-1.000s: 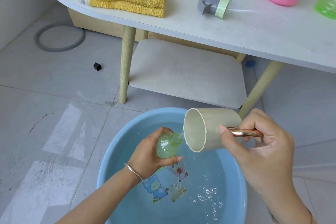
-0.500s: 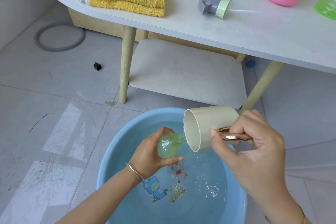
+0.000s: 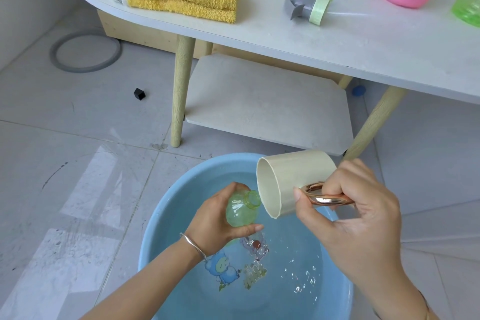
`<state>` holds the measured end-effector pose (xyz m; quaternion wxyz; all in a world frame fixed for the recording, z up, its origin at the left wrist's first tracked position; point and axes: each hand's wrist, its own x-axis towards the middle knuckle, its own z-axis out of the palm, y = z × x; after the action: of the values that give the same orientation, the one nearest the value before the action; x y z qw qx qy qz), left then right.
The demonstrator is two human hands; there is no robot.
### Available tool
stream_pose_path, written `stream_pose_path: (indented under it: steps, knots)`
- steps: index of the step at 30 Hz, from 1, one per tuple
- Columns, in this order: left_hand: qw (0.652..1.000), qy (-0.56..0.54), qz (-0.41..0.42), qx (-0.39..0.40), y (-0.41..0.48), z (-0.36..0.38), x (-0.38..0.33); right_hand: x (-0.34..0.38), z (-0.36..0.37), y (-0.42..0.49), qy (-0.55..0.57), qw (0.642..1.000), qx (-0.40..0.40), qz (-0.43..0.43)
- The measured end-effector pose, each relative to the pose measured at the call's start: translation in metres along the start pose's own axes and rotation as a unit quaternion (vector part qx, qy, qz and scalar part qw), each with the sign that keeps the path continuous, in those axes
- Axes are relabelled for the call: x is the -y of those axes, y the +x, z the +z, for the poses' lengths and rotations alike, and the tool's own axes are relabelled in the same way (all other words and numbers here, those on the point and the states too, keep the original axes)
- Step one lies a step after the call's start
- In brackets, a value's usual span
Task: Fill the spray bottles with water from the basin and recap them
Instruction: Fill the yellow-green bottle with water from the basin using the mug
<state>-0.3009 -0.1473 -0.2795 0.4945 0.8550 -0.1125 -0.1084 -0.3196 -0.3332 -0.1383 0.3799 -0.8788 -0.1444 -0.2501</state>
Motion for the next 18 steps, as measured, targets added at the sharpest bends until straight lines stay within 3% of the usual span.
stream_pose_path:
  steps: [5, 10, 14, 18]
  knots:
    - [1.0, -0.011, -0.001, -0.003, 0.0, -0.001, 0.0, -0.002, 0.001, -0.003, 0.03, 0.999, 0.0, 0.034]
    - [0.999, -0.028, -0.012, -0.03, -0.004, -0.006, 0.004, -0.04, 0.004, -0.014, 0.121, 0.961, -0.072, 0.237]
    - [0.998, -0.039, -0.021, -0.055, -0.007, -0.013, 0.007, -0.087, 0.025, -0.044, 0.152, 0.921, -0.029, 0.357]
    - [0.995, -0.045, -0.029, -0.085, -0.008, -0.019, 0.007, -0.105, 0.044, -0.07, 0.103, 0.929, 0.036, 0.354]
